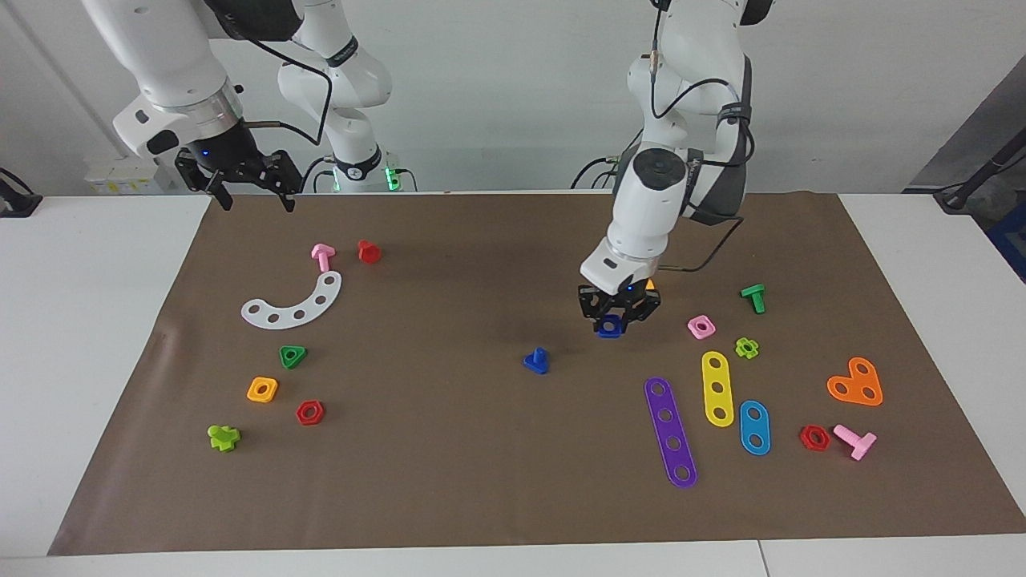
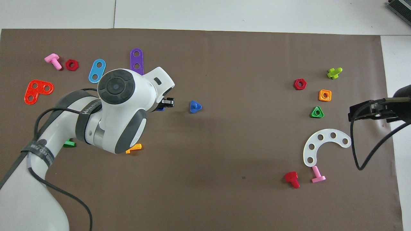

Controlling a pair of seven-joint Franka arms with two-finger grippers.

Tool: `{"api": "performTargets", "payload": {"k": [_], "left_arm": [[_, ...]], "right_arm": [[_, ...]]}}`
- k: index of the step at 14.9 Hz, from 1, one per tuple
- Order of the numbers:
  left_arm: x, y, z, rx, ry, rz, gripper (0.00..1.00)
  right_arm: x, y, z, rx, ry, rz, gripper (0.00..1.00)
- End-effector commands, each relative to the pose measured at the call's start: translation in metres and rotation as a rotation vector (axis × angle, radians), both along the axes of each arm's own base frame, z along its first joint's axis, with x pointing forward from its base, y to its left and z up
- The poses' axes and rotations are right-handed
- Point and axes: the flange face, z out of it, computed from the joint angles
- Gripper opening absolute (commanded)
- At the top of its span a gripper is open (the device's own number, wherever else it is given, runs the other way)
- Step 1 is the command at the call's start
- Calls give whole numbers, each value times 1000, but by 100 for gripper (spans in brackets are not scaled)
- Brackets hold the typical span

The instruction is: Unscrew and place screws in storage area

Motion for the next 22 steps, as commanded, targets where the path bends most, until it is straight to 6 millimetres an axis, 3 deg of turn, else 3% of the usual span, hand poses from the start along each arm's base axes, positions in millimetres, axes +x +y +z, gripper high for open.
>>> {"api": "performTargets", "payload": {"k": [1, 4, 6, 8, 12, 16, 17, 18, 19, 20, 21, 22], "left_arm": [[-13, 49, -8, -10, 0, 56, 21], [-15, 90, -34, -29, -89, 57, 21], [-14, 97, -44, -31, -111, 55, 21], [-12, 102, -53, -25, -102, 52, 21], [-12, 112, -77, -16, -104, 21, 26], [-10, 104, -97, -23, -123, 20, 26], [-11, 104, -99, -21, -122, 16, 37], [-11, 104, -99, -20, -121, 10, 65], [-10, 104, -98, -19, -121, 7, 95], [-9, 103, -94, -19, -120, 5, 100], [-9, 104, -87, -21, -125, 7, 100], [-12, 104, -75, -20, -118, 8, 100]], "right_arm": [[0, 26, 5, 23, -28, 45, 100], [11, 69, 2, 25, -30, 46, 100], [27, 93, -8, 39, -41, 44, 100], [50, 159, -21, 31, -45, 6, 100], [76, 269, -80, 18, -76, 13, 100], [78, 342, -135, 37, -141, 13, 100], [81, 352, -148, 39, -164, 12, 100], [85, 357, -159, 41, -176, 16, 100], [90, 362, -185, 21, -171, 27, 100], [89, 376, -214, -4, -162, 56, 100], [85, 392, -229, -5, -169, 74, 100], [84, 398, -229, 11, -190, 72, 100]]}}
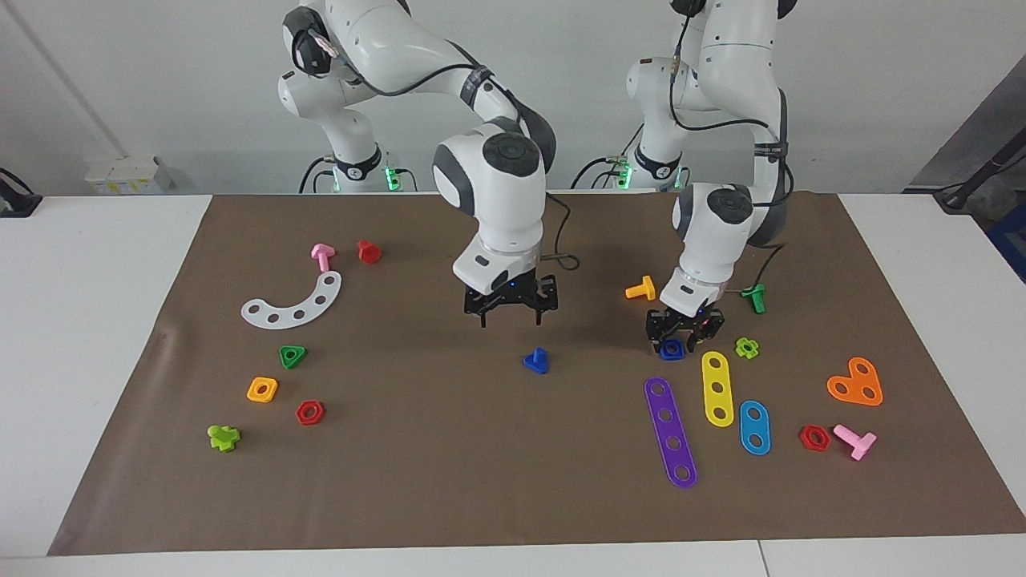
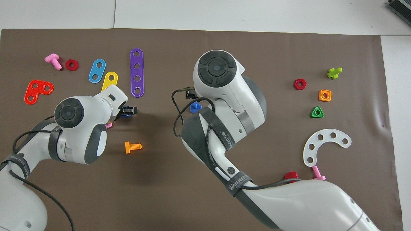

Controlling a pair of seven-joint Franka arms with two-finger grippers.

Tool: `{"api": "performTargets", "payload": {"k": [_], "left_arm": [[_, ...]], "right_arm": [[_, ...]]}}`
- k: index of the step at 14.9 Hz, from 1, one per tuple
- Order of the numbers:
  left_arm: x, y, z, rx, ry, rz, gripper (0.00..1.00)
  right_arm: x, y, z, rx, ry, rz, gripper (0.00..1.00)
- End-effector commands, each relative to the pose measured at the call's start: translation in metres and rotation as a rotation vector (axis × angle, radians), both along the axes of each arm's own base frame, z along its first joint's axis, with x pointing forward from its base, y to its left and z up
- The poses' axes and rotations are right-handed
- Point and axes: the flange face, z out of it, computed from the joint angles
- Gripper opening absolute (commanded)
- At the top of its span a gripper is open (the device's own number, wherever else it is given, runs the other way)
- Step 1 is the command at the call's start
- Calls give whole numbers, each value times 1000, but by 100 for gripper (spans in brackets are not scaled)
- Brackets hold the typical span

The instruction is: Unscrew and place screws in storage area

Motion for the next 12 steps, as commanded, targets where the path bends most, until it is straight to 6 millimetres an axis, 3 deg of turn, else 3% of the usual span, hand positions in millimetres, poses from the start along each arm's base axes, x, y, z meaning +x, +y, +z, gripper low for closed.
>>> {"api": "performTargets", "payload": {"k": [1, 3, 7, 10, 12], "left_arm": [[-7, 3, 31, 0, 17, -11, 100], [-13, 13, 64, 10, 27, -37, 100], [-5, 40, 128, 37, 89, -90, 100], [-3, 65, 194, 47, 99, -88, 100], [-4, 96, 237, 53, 113, -91, 100]], "right_arm": [[2, 23, -18, 5, -41, -3, 100], [2, 29, -39, -4, -52, -10, 100], [-5, 37, -74, 16, -89, 19, 100], [-13, 37, -90, 19, -88, 31, 94], [-21, 39, -97, 7, -69, 17, 90]]}}
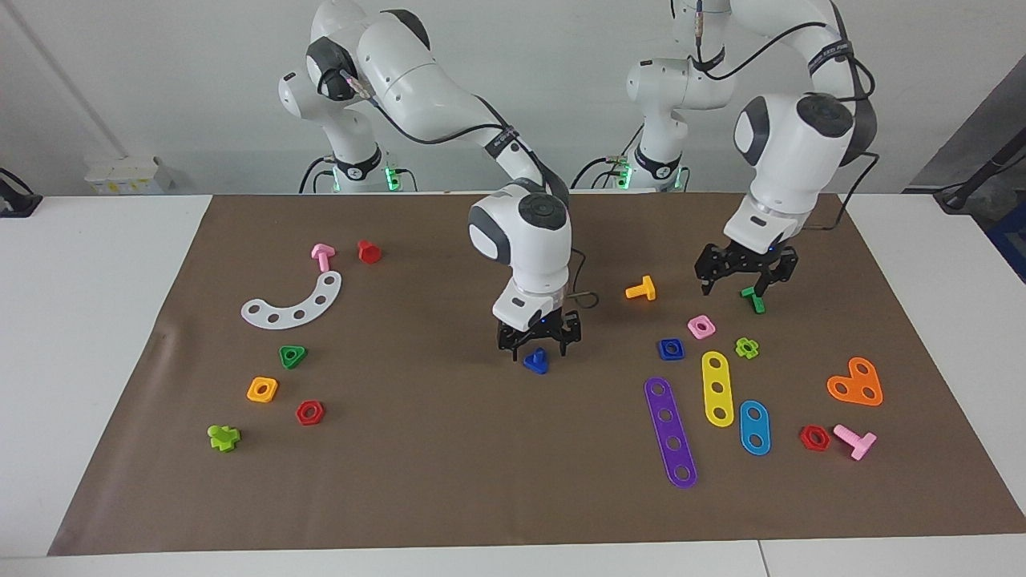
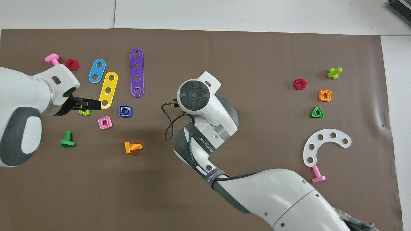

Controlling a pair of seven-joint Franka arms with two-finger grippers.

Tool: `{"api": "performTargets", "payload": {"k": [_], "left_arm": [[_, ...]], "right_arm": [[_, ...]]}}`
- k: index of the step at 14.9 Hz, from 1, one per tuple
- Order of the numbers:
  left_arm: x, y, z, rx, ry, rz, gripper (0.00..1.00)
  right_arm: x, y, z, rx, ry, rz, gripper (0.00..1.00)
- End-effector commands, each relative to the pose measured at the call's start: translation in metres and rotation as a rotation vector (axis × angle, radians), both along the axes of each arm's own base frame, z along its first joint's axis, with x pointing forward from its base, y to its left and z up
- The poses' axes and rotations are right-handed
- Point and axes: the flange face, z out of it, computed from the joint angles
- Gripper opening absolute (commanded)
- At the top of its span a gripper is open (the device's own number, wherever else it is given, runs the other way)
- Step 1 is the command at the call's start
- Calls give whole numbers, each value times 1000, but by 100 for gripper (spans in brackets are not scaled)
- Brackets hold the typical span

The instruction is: Unscrew and place screws in storage area

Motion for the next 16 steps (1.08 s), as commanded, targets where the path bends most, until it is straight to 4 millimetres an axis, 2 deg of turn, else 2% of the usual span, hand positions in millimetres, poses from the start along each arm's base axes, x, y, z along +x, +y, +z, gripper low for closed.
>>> {"api": "performTargets", "payload": {"k": [1, 3, 4, 7, 11, 13, 14, 15, 16], "left_arm": [[-3, 35, 63, 11, 30, -27, 100], [-2, 61, 109, 15, 30, -25, 100], [-3, 67, 131, 18, 21, -28, 100], [-1, 84, 159, 21, 49, -20, 100], [-2, 80, 171, 22, 55, -28, 100], [-1, 77, 166, 18, 59, -31, 100], [-4, 77, 166, 18, 67, -31, 100], [-6, 78, 157, 17, 84, -29, 100], [-9, 77, 156, 17, 81, -30, 100]], "right_arm": [[-11, 0, -4, -24, 2, -31, 86], [-12, 0, -4, -35, 5, -26, 78], [-11, -1, -3, -35, 3, -27, 77], [-7, 1, 4, -19, -21, -26, 77], [-3, -2, 4, -2, -42, -28, 73], [-5, -1, 2, -3, -41, -24, 70], [-4, -2, 1, -7, -43, -23, 65], [-4, -2, 0, -12, -44, -20, 62], [-5, -1, -1, -13, -42, -20, 62]]}}
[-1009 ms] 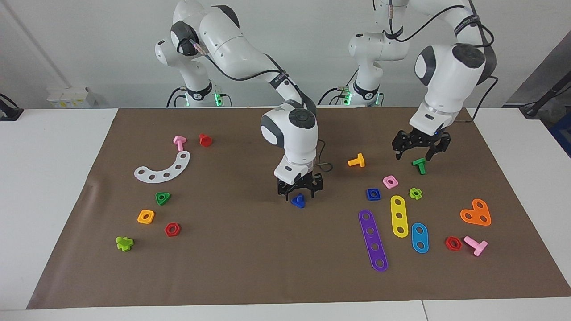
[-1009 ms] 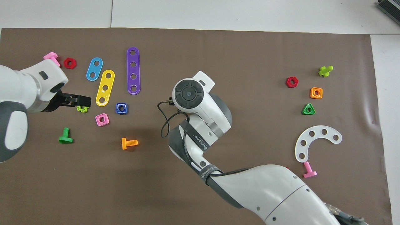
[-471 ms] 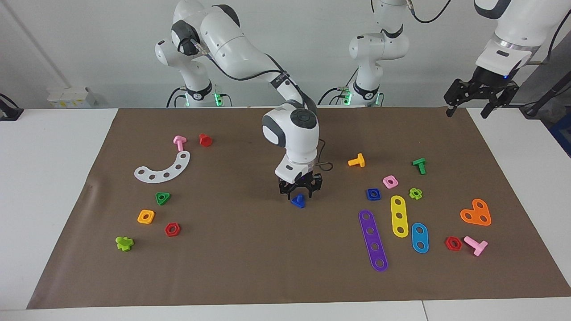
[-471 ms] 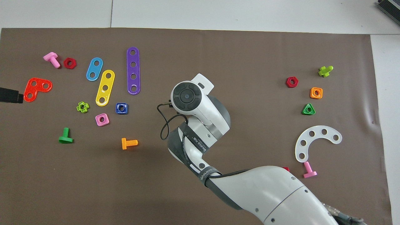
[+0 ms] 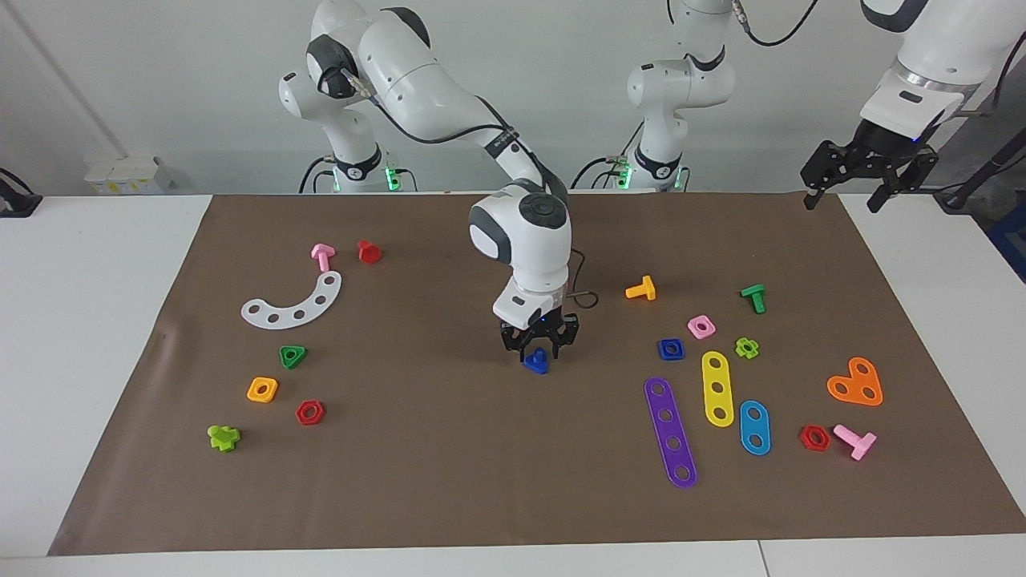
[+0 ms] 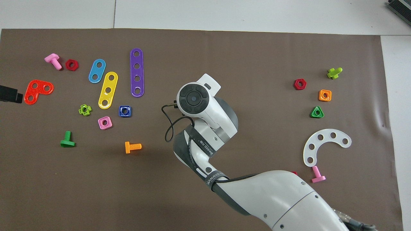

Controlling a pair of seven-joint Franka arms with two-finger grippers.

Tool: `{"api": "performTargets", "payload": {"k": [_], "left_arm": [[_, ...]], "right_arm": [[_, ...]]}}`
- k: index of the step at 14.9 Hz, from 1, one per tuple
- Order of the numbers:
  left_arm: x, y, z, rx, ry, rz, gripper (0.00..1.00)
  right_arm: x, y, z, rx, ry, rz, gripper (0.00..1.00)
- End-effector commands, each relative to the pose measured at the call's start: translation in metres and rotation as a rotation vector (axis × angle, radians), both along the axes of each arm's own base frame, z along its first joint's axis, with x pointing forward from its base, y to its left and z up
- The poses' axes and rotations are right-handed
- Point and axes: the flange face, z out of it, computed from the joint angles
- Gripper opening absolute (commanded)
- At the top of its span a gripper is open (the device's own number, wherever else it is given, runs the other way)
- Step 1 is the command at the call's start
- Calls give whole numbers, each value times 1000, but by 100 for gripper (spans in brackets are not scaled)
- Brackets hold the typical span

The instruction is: Unscrew and place screws in storage area

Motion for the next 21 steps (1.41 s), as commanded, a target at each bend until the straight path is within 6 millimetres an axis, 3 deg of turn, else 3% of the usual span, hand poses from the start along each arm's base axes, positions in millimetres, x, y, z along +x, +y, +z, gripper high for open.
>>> {"api": "performTargets", "payload": {"k": [1, 7, 10, 12, 16, 19, 21], "left_arm": [[-7, 1, -3, -1, 15, -8, 100], [-10, 2, -6, -3, 35, -2, 100], [-10, 4, -8, -2, 36, 2, 100], [-15, 4, -11, -4, 42, 19, 100], [-17, -3, -16, -5, 56, 60, 100], [-19, -2, -16, -4, 53, 70, 100], [-20, -4, -16, -6, 50, 80, 100]], "right_arm": [[-4, -2, -3, -11, -21, -15, 61], [-5, -2, -8, -7, -24, -11, 44], [-6, -1, -7, -6, -25, -9, 31], [-6, -1, -6, -7, -24, -10, 0], [-7, -1, -3, -24, -3, -17, 0], [-6, 3, 13, -20, 8, -36, 0], [1, -13, 51, 7, -28, -98, 0]]}}
